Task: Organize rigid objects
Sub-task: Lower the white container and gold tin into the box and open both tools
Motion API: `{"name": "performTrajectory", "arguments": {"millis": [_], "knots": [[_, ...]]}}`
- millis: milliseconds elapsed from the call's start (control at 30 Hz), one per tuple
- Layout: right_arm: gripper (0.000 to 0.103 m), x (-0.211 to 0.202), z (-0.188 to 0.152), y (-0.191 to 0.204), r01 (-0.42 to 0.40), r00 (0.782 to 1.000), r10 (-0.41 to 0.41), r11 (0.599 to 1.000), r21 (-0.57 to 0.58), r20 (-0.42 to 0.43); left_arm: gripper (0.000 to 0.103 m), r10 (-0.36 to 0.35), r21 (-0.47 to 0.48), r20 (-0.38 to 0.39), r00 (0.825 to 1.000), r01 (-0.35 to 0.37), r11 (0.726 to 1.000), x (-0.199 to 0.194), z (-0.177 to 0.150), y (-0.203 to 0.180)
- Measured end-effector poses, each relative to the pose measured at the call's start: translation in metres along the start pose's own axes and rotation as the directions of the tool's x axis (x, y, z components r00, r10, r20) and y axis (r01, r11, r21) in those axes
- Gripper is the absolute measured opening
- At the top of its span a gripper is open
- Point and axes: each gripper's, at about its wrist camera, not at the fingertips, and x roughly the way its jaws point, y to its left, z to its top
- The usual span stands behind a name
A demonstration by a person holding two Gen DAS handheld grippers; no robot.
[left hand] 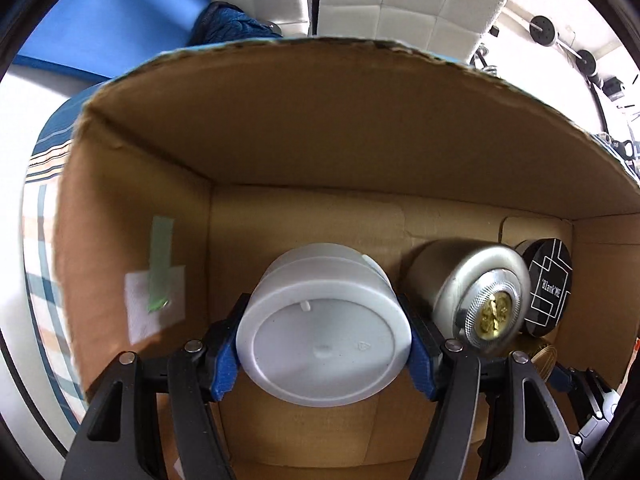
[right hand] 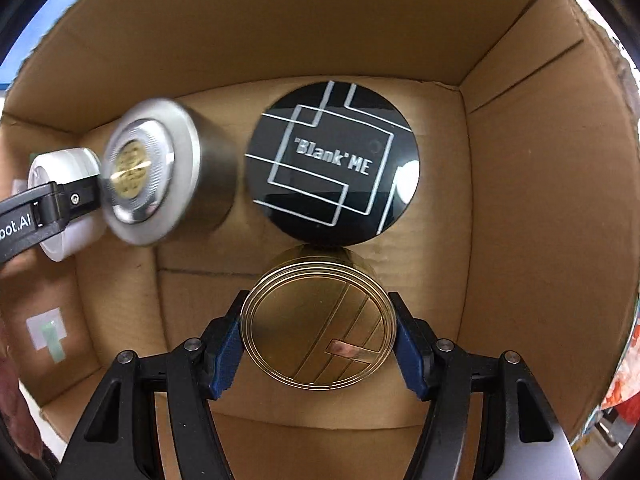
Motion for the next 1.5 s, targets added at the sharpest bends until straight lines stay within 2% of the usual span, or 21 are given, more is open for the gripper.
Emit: {"name": "performTrajectory", "arguments": {"millis": [267, 567, 667, 767, 900, 1000, 1033, 1067, 1100, 1267, 1433, 1500], "knots": [[0.068, 0.004, 0.017, 0.000, 0.018, 1.000, -0.018, 1.000, 0.022, -0.008, 0.066, -0.030, -0.011, -0.024, 0.999, 0.030, 0.999, 0.013, 0.012, 0.010], [0.068, 0.005, 0.017, 0.003, 0.021, 1.000, -0.021, 1.000, 0.023, -0.012, 0.067, -0.052, -0.032, -0.046, 0.998, 0.051, 0.998, 0.013, 0.014, 0.021], [0.074, 0.002, 0.020, -0.003, 0.010, 1.000, -0.009, 0.999, 0.036, -0.022, 0.067, -0.053, -0.044, -0.070, 0.996, 0.050, 0.998, 0.013, 0.011, 0.025], [0.077, 0.003, 0.018, -0.007, -0.004, 1.000, 0.005, 0.999, 0.033, -0.026, 0.069, -0.057, -0.053, -0.062, 0.996, 0.053, 0.997, 0.006, 0.008, 0.029], [0.081, -0.003, 0.013, -0.005, -0.006, 1.000, 0.006, 1.000, 0.024, -0.024, 0.078, -0.080, -0.058, -0.063, 0.995, 0.077, 0.995, -0.008, 0.002, 0.033], [0.087, -0.013, 0.007, -0.002, -0.010, 1.000, 0.010, 1.000, 0.013, -0.011, 0.084, -0.060, -0.045, -0.043, 0.997, 0.058, 0.997, -0.023, -0.004, 0.029], [0.088, -0.016, 0.005, 0.000, -0.010, 1.000, 0.010, 1.000, 0.009, -0.007, 0.088, -0.064, -0.041, -0.043, 0.997, 0.062, 0.997, -0.027, -0.007, 0.028], [0.090, -0.019, 0.003, 0.001, -0.016, 1.000, 0.016, 1.000, 0.004, -0.006, 0.099, -0.051, -0.038, -0.038, 0.998, 0.049, 0.998, -0.032, -0.011, 0.030], [0.093, -0.026, 0.000, -0.006, -0.021, 1.000, 0.021, 1.000, 0.000, -0.005, 0.102, -0.040, -0.035, -0.027, 0.999, 0.039, 0.999, -0.037, -0.017, 0.029], [0.101, -0.048, -0.018, -0.012, -0.022, 0.999, 0.023, 0.999, -0.024, 0.026, 0.102, -0.022, -0.040, 0.021, 1.000, 0.023, 0.999, -0.056, -0.043, 0.030], [0.101, -0.077, -0.041, -0.016, -0.032, 0.997, 0.034, 0.999, -0.038, 0.072, 0.102, -0.014, -0.054, 0.089, 0.996, 0.019, 0.998, -0.082, -0.078, 0.015], [0.101, -0.088, -0.050, -0.018, -0.027, 0.996, 0.031, 0.998, -0.049, 0.089, 0.102, -0.024, -0.063, 0.112, 0.993, 0.031, 0.998, -0.095, -0.078, 0.010]]}}
